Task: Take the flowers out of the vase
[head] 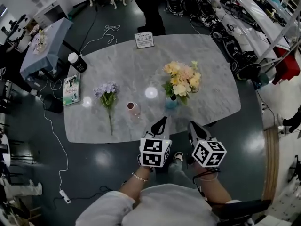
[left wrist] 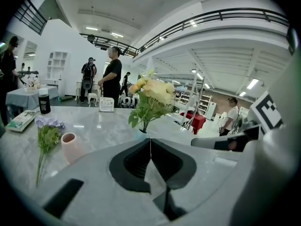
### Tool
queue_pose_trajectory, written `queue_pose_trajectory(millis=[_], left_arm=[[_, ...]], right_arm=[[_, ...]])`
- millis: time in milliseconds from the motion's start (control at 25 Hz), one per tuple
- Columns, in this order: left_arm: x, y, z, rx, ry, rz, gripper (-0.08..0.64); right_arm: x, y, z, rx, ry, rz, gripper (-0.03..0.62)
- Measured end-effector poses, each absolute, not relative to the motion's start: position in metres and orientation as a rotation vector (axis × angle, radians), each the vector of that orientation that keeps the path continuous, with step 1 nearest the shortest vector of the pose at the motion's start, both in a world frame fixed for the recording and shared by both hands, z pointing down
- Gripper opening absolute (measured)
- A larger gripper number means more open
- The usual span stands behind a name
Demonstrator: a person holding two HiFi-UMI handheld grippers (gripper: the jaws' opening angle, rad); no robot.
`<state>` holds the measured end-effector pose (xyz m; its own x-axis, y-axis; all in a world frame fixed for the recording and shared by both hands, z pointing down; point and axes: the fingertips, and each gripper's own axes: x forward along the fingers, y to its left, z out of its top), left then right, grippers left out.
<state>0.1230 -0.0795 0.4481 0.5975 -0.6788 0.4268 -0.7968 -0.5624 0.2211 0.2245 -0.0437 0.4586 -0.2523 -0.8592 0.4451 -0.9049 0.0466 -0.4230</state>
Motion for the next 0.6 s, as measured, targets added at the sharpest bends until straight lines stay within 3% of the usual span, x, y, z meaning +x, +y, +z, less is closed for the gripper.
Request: queue_pose_trajectory(millis=[280,600], left_arm=[[0.129,-0.091,0.466,2.427,-1.166,0.436,0.012],[0.139,-0.109,0.493,2.436,-1.054,0.460,0.118]], right_arm=[[0.236,-0.044,0.481,1.878,-2.175,1.050,0.011],[0.246,-0.042,0.510,1.888,-2.122,1.141,0.011]])
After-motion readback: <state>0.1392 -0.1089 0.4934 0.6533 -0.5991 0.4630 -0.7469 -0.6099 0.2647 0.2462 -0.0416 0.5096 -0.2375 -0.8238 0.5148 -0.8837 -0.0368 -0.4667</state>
